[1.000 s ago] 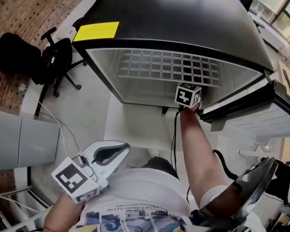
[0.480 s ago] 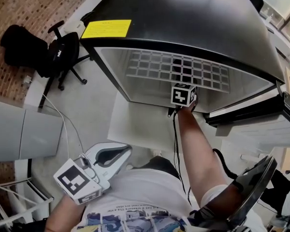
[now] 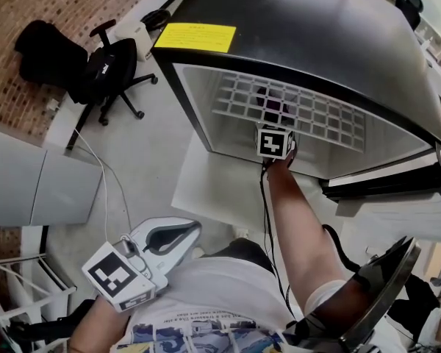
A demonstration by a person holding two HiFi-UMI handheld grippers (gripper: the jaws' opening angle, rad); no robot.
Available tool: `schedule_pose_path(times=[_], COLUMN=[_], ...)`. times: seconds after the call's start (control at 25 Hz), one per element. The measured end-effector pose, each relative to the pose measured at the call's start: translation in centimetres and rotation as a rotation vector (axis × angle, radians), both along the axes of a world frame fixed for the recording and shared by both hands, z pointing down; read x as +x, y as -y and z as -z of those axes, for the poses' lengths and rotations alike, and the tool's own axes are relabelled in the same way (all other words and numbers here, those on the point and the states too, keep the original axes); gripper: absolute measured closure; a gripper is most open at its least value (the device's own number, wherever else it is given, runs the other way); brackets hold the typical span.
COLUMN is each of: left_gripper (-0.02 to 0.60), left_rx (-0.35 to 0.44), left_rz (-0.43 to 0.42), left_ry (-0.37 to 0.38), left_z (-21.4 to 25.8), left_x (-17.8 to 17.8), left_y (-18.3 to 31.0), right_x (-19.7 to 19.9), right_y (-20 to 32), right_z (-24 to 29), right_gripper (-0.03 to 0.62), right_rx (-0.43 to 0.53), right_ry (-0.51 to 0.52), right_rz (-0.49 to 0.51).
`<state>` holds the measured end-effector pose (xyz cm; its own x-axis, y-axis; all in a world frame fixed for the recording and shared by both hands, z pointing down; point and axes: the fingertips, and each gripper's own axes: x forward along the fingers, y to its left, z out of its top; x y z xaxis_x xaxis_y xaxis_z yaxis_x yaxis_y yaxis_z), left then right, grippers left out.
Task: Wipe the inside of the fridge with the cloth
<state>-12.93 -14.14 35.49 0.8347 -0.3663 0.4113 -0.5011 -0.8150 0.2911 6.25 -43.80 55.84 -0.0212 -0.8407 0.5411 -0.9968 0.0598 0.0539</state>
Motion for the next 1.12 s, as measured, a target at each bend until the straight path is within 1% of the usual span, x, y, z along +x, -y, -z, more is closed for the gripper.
schedule_pose_path(times=[0.16, 0.24, 0.36, 0.44, 0.56, 0.64, 0.76, 0.84, 0.96, 1.04, 1.12], left_gripper=[0.575, 0.575, 0.575, 0.575, 0.575, 0.575, 0.575, 0.575, 0.575, 0.575, 0.575], left_rx=[0.007, 0.004, -0.003, 0.009, 0.011, 0.013, 0.02, 0.025, 0.018, 0.006, 0.024], left_rz=[0.01, 0.014, 0.035, 0.044, 0.053, 0.05, 0.035, 0.014, -0.021, -0.046, -0.091], left_ry=[0.013, 0.011, -0.003, 0.014, 0.02, 0.016, 0.011, 0.008, -0.006, -0.023, -0.018], left_z=[-0.2, 0.0, 0.5, 0.1, 0.0, 0.1, 0.4, 0.5, 0.9, 1.2, 0.9], left_x=[-0.9, -1.1, -1.3, -2.2, -3.0, -3.3, -3.3, -3.0, -2.2, -1.4, -0.9], left_y=[-0.4, -0.6, -0.9, -1.0, -1.1, -1.2, -1.2, -1.3, -1.7, -2.0, -2.1], right_x=[-3.3, -4.8, -6.3, -7.1, -7.8, -7.8, -7.1, -5.9, -3.2, -0.8, 2.2], right_y=[0.4, 0.6, 1.0, 1.1, 1.0, 0.8, 0.2, -0.3, -1.2, -2.0, -3.1], right_z=[0.1, 0.4, 0.8, 1.1, 1.3, 1.7, 2.7, 3.4, 4.5, 5.1, 5.6], right_gripper=[0.539, 0.539, 0.539, 0.539, 0.539, 0.539, 0.539, 0.539, 0.539, 0.539, 0.539], right_rx=[0.007, 0.017, 0.027, 0.031, 0.031, 0.036, 0.064, 0.086, 0.119, 0.137, 0.154], right_ry=[0.081, 0.162, 0.268, 0.322, 0.439, 0.476, 0.488, 0.463, 0.403, 0.35, 0.284], right_rz=[0.063, 0.079, 0.084, 0.094, 0.082, 0.069, 0.057, 0.041, -0.001, -0.044, -0.095])
